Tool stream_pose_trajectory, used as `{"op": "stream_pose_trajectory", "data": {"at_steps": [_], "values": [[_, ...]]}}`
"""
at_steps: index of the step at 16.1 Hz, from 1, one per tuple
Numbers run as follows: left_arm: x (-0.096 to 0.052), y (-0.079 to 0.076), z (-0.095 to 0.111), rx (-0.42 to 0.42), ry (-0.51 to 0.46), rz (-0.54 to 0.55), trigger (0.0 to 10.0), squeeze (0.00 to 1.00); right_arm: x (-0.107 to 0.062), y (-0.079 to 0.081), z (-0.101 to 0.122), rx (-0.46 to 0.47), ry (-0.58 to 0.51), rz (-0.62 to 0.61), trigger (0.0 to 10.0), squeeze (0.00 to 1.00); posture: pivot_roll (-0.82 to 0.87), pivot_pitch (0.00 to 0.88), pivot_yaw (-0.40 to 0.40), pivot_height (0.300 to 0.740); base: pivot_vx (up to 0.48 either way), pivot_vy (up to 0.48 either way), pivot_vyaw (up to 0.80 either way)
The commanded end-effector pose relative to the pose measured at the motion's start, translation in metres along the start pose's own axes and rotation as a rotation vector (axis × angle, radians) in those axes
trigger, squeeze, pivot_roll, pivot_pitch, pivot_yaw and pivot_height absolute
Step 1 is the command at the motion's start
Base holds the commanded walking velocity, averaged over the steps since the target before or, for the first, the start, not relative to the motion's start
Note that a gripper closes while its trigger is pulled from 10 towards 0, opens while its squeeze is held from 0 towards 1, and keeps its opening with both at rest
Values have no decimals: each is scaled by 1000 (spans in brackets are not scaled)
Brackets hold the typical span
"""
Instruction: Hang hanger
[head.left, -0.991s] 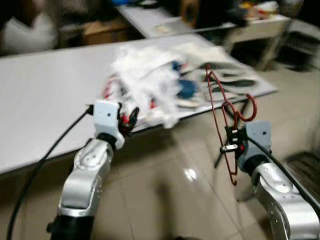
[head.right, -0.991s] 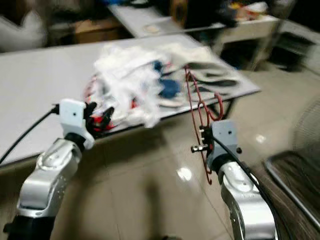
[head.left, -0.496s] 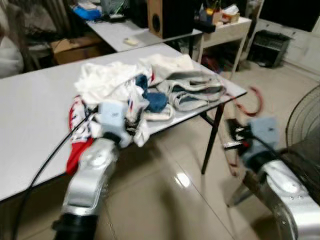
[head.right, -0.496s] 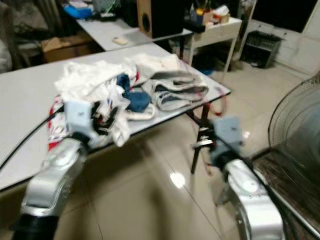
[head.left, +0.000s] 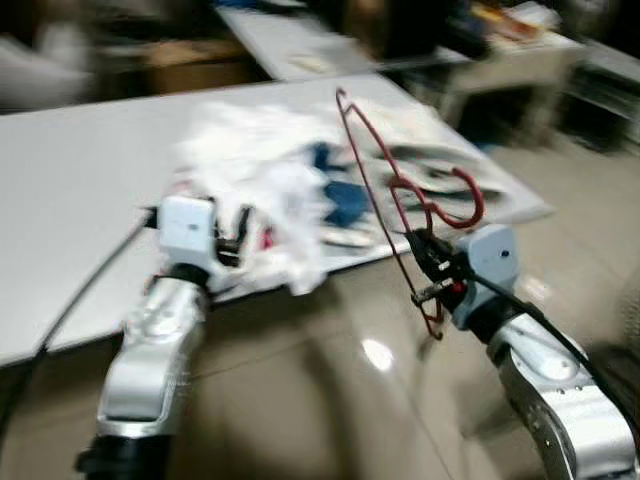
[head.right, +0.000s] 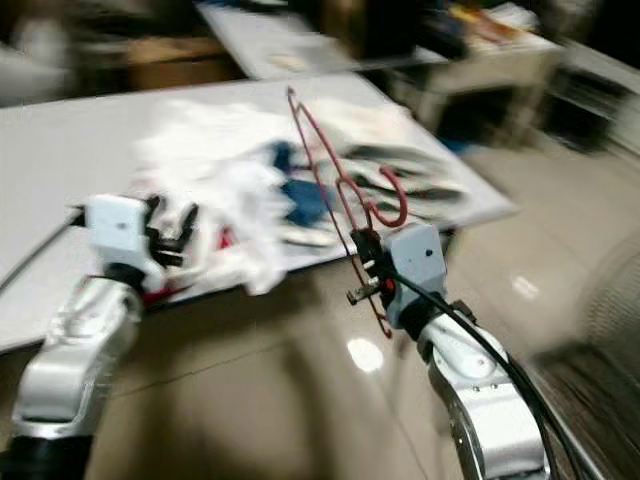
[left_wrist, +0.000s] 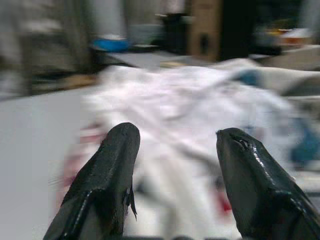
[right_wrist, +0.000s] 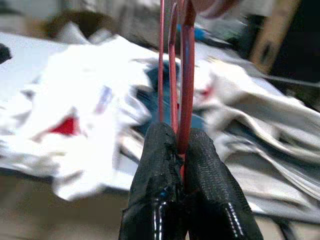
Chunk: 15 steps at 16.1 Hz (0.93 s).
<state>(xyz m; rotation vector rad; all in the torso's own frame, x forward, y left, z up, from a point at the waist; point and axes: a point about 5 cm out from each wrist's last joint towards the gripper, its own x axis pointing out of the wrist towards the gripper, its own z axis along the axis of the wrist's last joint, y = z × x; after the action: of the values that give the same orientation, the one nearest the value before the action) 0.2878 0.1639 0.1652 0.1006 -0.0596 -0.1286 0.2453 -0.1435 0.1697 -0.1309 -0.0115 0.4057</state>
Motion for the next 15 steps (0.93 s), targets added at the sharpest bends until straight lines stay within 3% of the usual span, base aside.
{"op": "stream_pose_trajectory", "data": {"at_steps": [1,3,4,5,6,7,8,9,10,14,15], "values": [[3,-7,2,23,10,-25,10000,0,-3,-11,0,25,-2,-60,10000,0,-122,0,-2,740,0,0,0],[4,-13,-2,1,49,-96,10000,0,-4,-13,-2,26,6,-72,10000,0,-121,1,0,740,0,0,0],[4,-18,-3,-23,66,-166,10000,59,-4,-13,-3,30,7,-78,10000,0,-118,4,2,740,0,0,0],[4,-24,-5,-44,87,-234,10000,1000,-5,-14,-4,26,14,-96,10000,0,-119,5,7,740,0,0,0],[5,-29,-7,-83,106,-279,10000,1000,-6,-15,-6,35,15,-106,10000,0,-119,5,7,740,0,0,0],[10,-29,-9,-62,125,-263,10000,1000,-8,-18,-7,19,27,-141,10000,0,-123,6,18,740,0,0,0],[13,-26,-10,-66,133,-232,10000,894,-10,-21,-10,29,43,-167,10000,0,-125,7,26,740,0,0,0],[15,-25,-11,-72,141,-227,10000,396,-12,-24,-11,23,54,-185,10000,0,-125,7,26,740,0,0,0],[15,-25,-12,-57,145,-232,10000,0,-14,-25,-14,26,63,-204,10000,0,-133,8,36,740,0,0,0],[25,-19,-15,-14,164,-163,10000,0,-17,-25,-16,34,72,-218,10000,0,-140,8,38,740,0,0,0],[28,-20,-15,-36,159,-163,10000,0,-16,-25,-15,26,69,-217,10000,0,-140,7,35,740,0,0,0]]}}
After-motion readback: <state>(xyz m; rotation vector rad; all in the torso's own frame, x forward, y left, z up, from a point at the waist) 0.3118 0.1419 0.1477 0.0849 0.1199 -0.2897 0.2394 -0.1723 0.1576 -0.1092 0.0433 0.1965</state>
